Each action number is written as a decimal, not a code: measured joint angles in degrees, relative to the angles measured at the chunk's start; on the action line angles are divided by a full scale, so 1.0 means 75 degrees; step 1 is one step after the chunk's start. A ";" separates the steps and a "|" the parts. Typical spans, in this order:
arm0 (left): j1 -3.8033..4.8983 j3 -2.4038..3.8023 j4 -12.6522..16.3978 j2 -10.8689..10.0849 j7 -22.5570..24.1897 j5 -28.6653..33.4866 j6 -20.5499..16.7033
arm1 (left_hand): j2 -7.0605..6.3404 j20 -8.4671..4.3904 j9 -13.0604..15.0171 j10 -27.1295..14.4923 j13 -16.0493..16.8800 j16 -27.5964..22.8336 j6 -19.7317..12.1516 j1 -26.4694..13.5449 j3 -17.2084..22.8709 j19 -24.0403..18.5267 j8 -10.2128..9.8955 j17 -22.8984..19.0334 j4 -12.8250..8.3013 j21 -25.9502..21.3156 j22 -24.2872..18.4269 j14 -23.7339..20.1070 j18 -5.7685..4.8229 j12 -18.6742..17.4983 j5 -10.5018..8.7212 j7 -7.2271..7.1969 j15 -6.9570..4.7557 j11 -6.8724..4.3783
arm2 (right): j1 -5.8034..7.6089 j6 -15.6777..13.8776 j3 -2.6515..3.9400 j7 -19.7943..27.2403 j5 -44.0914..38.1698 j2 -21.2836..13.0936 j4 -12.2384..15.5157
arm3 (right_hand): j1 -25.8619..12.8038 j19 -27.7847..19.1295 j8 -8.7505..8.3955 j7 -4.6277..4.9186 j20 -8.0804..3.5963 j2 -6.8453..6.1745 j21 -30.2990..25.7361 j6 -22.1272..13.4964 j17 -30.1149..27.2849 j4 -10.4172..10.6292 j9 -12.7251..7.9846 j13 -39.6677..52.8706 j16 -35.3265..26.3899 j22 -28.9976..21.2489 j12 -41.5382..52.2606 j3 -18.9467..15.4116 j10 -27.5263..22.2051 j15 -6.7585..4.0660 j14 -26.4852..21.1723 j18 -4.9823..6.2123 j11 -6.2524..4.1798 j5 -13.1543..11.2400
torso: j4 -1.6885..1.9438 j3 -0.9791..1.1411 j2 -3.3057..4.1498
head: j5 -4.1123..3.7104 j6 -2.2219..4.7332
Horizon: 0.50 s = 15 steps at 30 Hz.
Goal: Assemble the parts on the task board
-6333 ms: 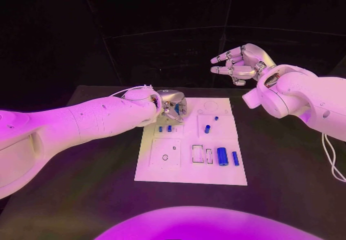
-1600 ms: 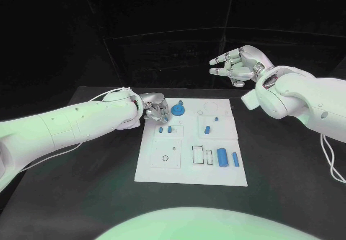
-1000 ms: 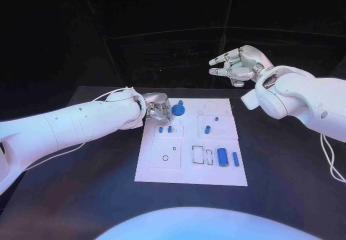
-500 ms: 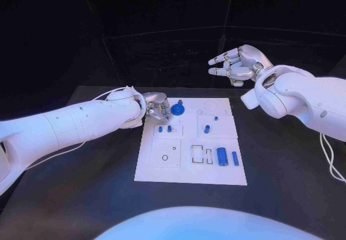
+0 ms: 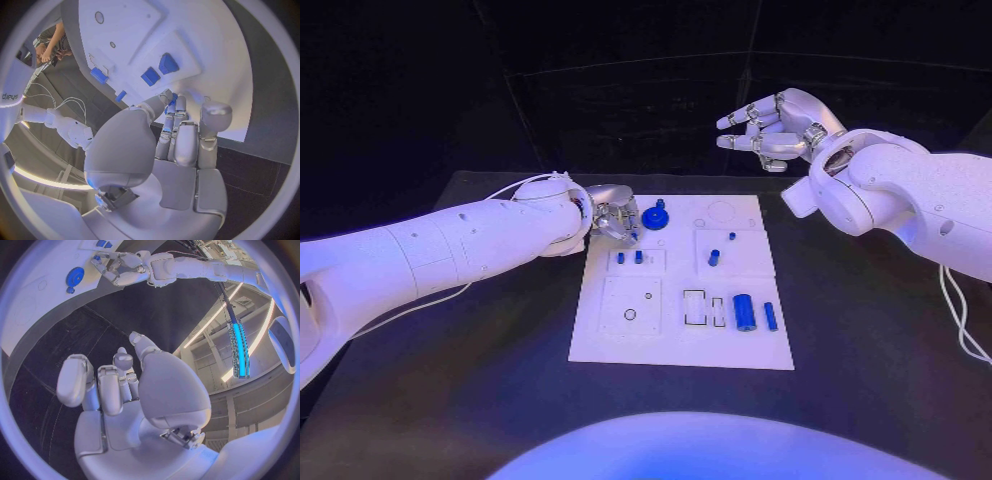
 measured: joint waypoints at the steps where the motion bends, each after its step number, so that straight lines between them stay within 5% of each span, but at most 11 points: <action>1: 0.0001 0.0000 0.0004 0.0002 -0.0008 -0.0002 0.0002 | 0.0000 0.0000 0.0000 0.0000 0.0000 0.0000 0.0000 0.0000 0.0000 0.0000 0.0000 -0.0006 0.0000 0.0000 0.0000 0.0000 0.0000 -0.0023 0.0000 0.0000 0.0000 0.0000 | 0.0000 0.0000 0.0000 0.0000 0.0000 0.0000 0.0000 | 0.0000 0.0000 0.0000 0.0000 0.0000 0.0000 0.0000 0.0000 0.0000 0.0000 0.0000 0.0000 0.0000 0.0000 0.0000 0.0000 0.0000 0.0000 0.0000 0.0000 0.0000 0.0000 | 0.0000 0.0000 -0.0001 | 0.0003 0.0001; 15: -0.0025 -0.0018 -0.0017 0.0004 -0.0108 -0.0038 0.0078 | -0.0232 0.0001 -0.0223 -0.0183 -0.0010 0.0000 -0.0945 -0.0233 0.0024 -0.0001 -0.0702 -0.0125 0.0023 0.0000 -0.0001 0.0000 0.0000 -0.0288 0.0006 0.0119 0.0000 0.0096 | -0.0001 0.0001 0.0000 0.0000 -0.0003 -0.0003 -0.0013 | 0.0000 -0.0056 0.0000 0.0000 0.0000 0.0000 -0.0031 0.0000 0.0000 0.0000 0.0000 -0.0072 -0.0032 -0.0056 0.0000 0.0000 -0.0029 0.0000 0.0000 0.0000 0.0026 0.0000 | 0.0000 0.0004 -0.0004 | 0.0001 0.0001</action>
